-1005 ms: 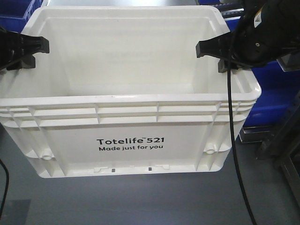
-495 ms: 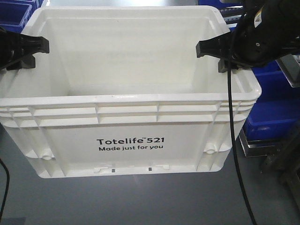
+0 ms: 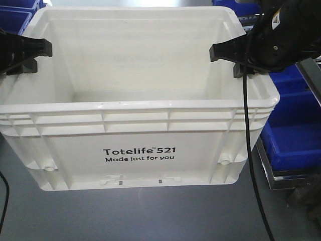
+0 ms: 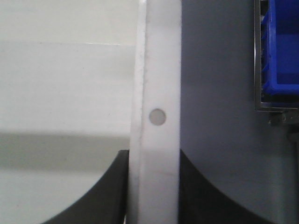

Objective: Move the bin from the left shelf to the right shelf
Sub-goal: 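Keep holding the tote with both grippers while the base turns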

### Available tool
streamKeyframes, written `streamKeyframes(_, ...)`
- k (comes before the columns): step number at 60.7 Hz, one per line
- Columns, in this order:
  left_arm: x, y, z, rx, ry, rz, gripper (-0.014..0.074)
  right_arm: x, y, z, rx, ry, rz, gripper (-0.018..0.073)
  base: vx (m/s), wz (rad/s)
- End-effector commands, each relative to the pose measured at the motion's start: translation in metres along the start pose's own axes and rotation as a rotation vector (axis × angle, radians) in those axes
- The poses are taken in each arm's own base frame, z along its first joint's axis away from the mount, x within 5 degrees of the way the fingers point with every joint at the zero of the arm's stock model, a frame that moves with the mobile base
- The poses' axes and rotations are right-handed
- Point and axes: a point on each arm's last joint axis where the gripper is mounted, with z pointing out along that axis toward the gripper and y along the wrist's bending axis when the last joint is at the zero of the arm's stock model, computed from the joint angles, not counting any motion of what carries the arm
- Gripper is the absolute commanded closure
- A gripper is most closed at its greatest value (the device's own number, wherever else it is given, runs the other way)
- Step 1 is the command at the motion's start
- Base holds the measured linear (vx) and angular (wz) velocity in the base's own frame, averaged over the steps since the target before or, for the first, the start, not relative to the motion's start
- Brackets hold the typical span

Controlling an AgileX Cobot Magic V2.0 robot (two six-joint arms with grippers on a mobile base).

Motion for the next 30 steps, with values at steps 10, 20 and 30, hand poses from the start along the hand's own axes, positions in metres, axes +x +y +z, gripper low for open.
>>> streamKeyframes(10,-0.0143,-0.0035,-0.0268,0.043,-0.179,0.034,0.0542,-0.0125,-0.0060,-0.0302,-0.007,-0.180,-0.008,0.0529,0.26,0.03)
streamKeyframes(20,-0.0143,-0.0035,-0.0268,0.043,-0.179,0.034,0.0542,-0.0123,-0.0060,-0.0302,-0.007,-0.178,-0.007,0.0529,0.25,0.01)
streamKeyframes(30,-0.0143,-0.0035,-0.0268,0.043,-0.179,0.034,0.0542,-0.0122,-0.0060,-0.0301,-0.008,-0.177,-0.007,0.0529,0.23,0.01)
